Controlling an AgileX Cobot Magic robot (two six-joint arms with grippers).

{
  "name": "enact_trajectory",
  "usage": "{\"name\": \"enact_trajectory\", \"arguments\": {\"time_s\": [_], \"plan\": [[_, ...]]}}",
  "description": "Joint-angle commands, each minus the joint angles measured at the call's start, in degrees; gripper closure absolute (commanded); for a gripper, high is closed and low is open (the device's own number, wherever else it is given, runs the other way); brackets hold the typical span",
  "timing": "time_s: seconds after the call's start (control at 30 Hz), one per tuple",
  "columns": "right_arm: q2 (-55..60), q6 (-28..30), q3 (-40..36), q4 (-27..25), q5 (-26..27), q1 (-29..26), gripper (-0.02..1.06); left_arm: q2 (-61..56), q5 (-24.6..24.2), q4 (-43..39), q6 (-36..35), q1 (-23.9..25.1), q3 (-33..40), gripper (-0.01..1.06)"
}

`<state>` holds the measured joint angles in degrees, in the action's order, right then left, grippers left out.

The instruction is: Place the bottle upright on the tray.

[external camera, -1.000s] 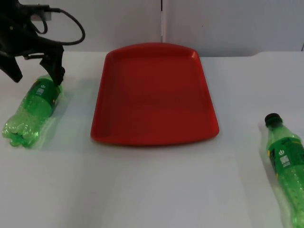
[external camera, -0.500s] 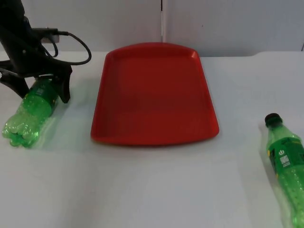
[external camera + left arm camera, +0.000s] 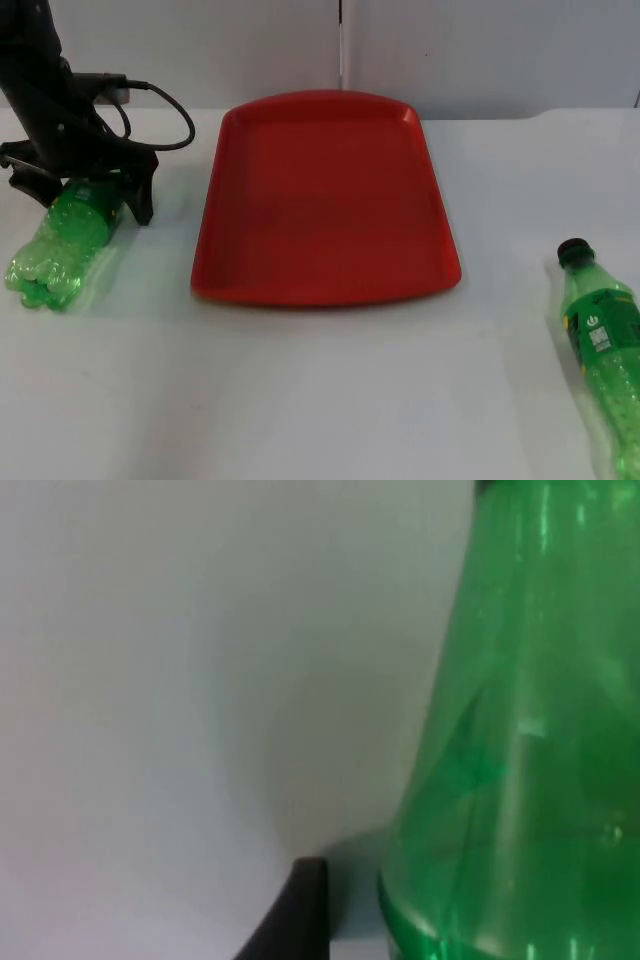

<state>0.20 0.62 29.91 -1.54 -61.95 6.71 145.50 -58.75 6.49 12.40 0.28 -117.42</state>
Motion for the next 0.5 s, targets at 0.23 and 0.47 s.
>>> {"name": "enact_trajectory", "arguments": {"time_s": [0.23, 0.47], "plan": [[-0.2, 0.49, -0.41, 0.0, 0.18, -0.5, 0.0, 0.55, 1.32, 0.13, -0.69, -0.28, -0.03, 0.15], [-0.2, 0.39, -0.41, 0.0, 0.18, -0.5, 0.0, 0.55, 0.43, 0.13, -0.69, -0.28, -0.03, 0.39]]}}
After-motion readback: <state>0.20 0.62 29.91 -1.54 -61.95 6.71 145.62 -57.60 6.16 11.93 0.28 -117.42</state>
